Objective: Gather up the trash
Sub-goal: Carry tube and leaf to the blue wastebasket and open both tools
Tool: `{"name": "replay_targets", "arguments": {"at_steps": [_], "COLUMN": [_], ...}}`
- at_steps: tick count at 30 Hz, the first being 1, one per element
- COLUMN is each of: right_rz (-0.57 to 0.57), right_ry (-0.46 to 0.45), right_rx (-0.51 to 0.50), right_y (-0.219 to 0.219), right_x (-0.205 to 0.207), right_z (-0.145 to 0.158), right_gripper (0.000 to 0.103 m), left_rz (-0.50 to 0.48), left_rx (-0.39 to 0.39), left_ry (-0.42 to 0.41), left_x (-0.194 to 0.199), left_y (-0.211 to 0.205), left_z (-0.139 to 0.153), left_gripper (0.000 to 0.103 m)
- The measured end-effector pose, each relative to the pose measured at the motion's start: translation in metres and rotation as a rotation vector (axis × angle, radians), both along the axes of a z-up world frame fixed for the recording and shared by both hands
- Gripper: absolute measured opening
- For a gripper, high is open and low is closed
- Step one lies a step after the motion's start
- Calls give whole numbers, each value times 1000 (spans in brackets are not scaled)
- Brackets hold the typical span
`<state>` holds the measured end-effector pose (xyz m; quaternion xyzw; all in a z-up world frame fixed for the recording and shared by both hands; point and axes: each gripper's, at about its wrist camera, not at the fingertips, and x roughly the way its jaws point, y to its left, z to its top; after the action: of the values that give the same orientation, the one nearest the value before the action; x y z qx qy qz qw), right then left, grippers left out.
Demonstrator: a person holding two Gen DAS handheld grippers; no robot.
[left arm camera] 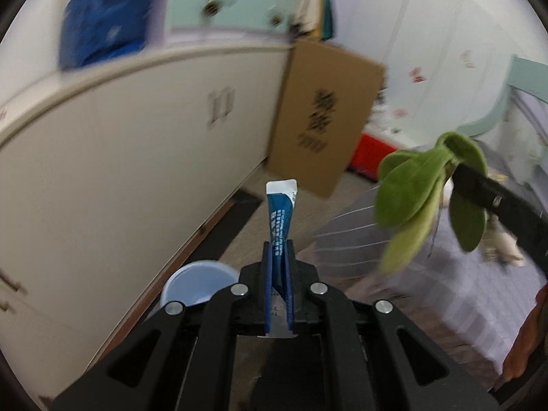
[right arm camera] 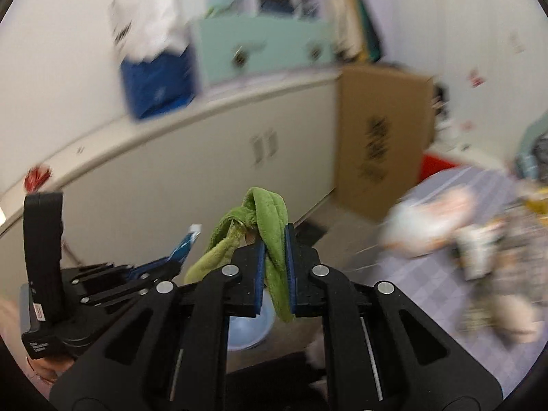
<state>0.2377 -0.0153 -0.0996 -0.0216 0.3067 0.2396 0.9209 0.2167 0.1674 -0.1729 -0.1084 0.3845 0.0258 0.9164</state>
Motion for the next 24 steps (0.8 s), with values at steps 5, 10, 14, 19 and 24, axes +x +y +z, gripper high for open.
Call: {"name": "replay_targets", "arguments": {"at_steps": [5, 10, 14, 19, 24], "right_rz": [87, 131, 142, 141, 125], "right_ry": [158, 302, 335, 310, 271], "right_rx": [-44, -87, -142, -165, -194], "right_y": [71, 130, 156, 163, 163], "right_x": [38, 75, 87, 79, 73], "right_z": [-71, -146, -180, -192, -190], "right_gripper": [11, 13, 57, 62, 67], "left_rz": [126, 200, 234, 244, 240], "left_rx": [7, -3, -22, -38, -51], "left_ry": [109, 216, 284, 334, 363], "left_x": [13, 28, 34, 39, 49], "left_y": [59, 103, 123, 136, 137], "left_z": [-49, -94, -127, -153, -169], "left_gripper": [6, 6, 6, 6, 6]}}
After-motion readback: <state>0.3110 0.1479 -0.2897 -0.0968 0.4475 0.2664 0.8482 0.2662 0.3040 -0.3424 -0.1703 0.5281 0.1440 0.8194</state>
